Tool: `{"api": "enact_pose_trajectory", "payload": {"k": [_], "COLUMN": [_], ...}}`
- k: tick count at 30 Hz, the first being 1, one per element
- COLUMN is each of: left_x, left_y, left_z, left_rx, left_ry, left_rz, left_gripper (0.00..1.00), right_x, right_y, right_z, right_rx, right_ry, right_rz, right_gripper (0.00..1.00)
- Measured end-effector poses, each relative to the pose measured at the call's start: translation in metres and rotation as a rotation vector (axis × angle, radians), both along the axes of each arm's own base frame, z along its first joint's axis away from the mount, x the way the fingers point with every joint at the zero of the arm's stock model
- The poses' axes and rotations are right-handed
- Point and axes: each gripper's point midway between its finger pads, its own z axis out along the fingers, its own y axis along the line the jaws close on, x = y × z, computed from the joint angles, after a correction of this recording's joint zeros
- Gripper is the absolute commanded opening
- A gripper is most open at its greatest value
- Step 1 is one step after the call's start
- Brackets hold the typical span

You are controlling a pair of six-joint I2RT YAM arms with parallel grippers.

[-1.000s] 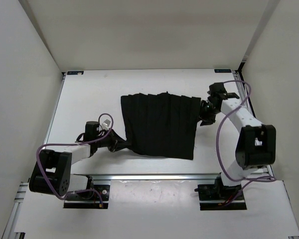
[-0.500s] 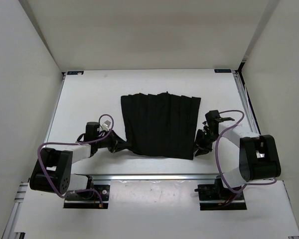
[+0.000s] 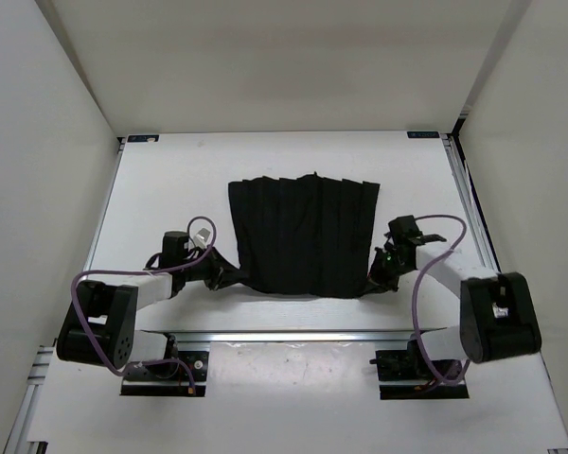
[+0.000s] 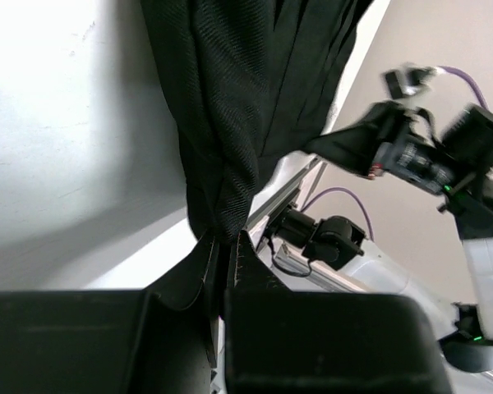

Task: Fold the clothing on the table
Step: Fold the skirt

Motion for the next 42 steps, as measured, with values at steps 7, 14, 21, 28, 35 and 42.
{"api": "enact_pose_trajectory", "payload": {"k": [7, 14, 21, 28, 35, 42], "left_x": [0.05, 0.04, -0.04, 0.003, 0.094, 0.148], "left_y": [0.004, 0.001, -0.006, -0.002, -0.016, -0.053], "left_z": [0.039, 0.061, 0.059, 0.099, 0.14, 0.077], "left_rx": [-0.022, -0.049, -0.158, -0.086, -0.048, -0.009], "left_ry": [-0.12, -0.209, -0.183, -0.191, -0.249, -0.13], "left_rz": [0.002, -0.019, -0.078, -0.065, -0.059, -0.035], "left_gripper": [0.0, 0.0, 0.0, 0.0, 0.0, 0.0], "right_x": [0.083, 0.05, -0.038, -0.038, 0.024, 0.057], "right_y": [-0.026, -0.021, 0.004, -0.014, -0.032, -0.053], "right_z": [0.1, 0.098, 0.122, 0.136, 0.136, 0.109], "right_rx": [0.049, 0.038, 0.086, 0.08, 0.168, 0.101], "right_ry": [-0.387, -0.351, -0.315, -0.261, -0.242, -0.208], "right_rz": [-0.108, -0.034, 0.065, -0.098, -0.279, -0.345], "right_gripper": [0.0, 0.0, 0.0, 0.0, 0.0, 0.0]}}
